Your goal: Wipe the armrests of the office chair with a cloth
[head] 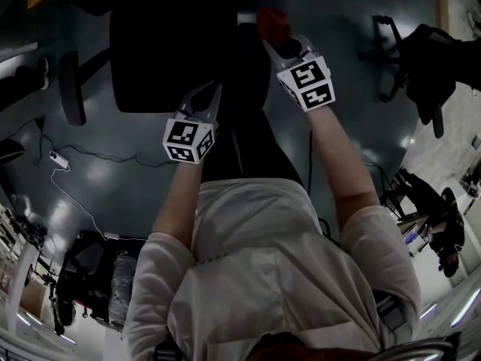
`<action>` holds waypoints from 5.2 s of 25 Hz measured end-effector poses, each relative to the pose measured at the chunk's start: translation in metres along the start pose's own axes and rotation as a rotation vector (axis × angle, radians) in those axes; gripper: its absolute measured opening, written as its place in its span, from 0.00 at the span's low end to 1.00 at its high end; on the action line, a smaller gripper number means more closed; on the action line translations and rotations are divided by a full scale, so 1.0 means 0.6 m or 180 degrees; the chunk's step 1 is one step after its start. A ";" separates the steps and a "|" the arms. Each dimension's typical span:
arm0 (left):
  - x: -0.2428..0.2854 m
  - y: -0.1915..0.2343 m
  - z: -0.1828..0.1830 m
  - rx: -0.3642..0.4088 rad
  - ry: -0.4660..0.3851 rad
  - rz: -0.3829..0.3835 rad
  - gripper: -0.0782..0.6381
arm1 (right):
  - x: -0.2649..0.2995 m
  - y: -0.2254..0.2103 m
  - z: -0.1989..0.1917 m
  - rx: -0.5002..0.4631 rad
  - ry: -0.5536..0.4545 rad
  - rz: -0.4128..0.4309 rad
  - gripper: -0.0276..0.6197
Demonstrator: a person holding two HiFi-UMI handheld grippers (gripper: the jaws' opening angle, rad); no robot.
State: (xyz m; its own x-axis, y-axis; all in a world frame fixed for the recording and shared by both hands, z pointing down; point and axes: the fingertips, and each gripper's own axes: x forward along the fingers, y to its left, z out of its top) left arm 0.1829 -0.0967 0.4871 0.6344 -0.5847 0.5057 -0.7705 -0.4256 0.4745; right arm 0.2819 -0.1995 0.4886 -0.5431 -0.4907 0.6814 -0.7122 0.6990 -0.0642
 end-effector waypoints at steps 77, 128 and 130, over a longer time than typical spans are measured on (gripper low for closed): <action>0.028 -0.027 -0.113 -0.0429 0.0011 -0.0149 0.13 | 0.049 -0.060 -0.061 0.1187 -0.0604 0.0102 0.12; -0.174 -0.013 -0.228 -0.0111 0.0227 -0.0297 0.13 | -0.071 0.341 -0.204 0.2469 -0.0659 -0.0452 0.12; -0.176 -0.002 -0.226 -0.0161 0.0213 -0.0241 0.13 | -0.059 0.365 -0.197 0.2434 -0.0619 -0.0244 0.12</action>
State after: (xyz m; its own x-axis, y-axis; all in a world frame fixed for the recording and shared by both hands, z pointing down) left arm 0.1253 0.0592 0.5305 0.6947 -0.5041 0.5131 -0.7172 -0.4304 0.5481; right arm 0.1976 0.0323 0.5364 -0.4978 -0.6544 0.5691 -0.8205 0.1428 -0.5535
